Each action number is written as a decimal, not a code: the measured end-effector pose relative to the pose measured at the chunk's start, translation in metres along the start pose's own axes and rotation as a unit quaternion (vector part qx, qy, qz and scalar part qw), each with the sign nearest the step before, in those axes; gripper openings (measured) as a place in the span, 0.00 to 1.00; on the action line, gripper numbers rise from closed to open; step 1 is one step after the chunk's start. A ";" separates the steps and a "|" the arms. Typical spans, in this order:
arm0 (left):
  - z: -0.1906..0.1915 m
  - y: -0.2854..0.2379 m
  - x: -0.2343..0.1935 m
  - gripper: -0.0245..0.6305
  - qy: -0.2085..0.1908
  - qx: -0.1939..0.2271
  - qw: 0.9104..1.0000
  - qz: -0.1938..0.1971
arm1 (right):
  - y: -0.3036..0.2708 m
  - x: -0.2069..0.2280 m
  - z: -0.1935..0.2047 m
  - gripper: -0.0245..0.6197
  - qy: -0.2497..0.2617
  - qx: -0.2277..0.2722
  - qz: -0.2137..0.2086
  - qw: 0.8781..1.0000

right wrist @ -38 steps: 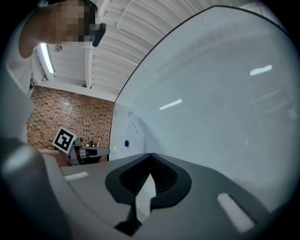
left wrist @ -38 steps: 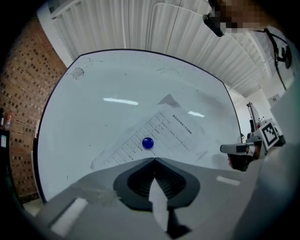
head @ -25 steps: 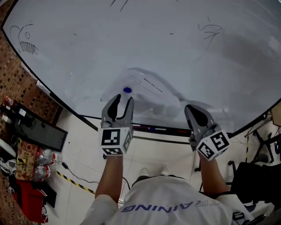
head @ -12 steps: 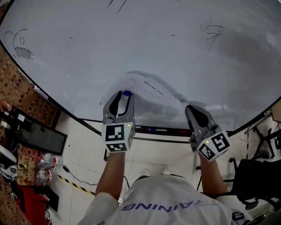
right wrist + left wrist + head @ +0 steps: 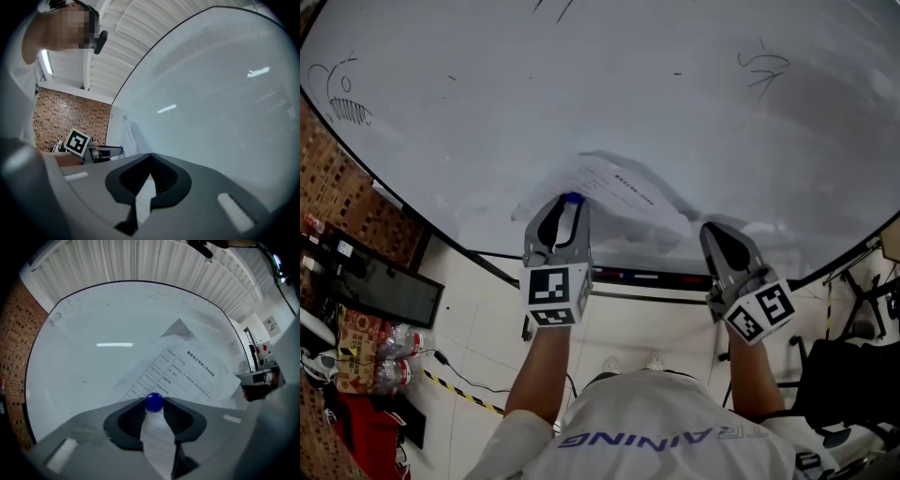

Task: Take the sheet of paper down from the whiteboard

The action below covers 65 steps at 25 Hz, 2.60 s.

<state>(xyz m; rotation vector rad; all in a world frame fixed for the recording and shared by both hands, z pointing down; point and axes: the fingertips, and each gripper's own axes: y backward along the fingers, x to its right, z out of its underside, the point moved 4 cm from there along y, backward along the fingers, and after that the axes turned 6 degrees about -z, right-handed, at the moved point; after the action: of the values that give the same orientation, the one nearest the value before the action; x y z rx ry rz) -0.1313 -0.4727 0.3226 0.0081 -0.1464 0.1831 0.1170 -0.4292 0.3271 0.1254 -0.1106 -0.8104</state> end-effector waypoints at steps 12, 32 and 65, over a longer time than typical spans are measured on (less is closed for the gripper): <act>0.000 0.000 0.000 0.24 0.014 -0.003 1.000 0.007 | -0.009 -0.028 0.002 0.31 0.026 -0.009 -0.065 0.998; -0.001 -0.001 -0.001 0.24 0.019 0.005 1.000 0.022 | -0.024 -0.019 0.001 0.05 0.036 -0.028 -0.039 0.998; 0.051 0.071 -0.027 0.23 0.076 -0.022 0.997 0.020 | 0.051 0.000 0.012 0.05 0.035 -0.067 0.063 0.995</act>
<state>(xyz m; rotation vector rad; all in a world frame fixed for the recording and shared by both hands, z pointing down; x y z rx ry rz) -0.1775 -0.4083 0.3689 -0.0520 0.0020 0.2195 0.1517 -0.3956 0.3471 0.0188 0.0026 -0.6855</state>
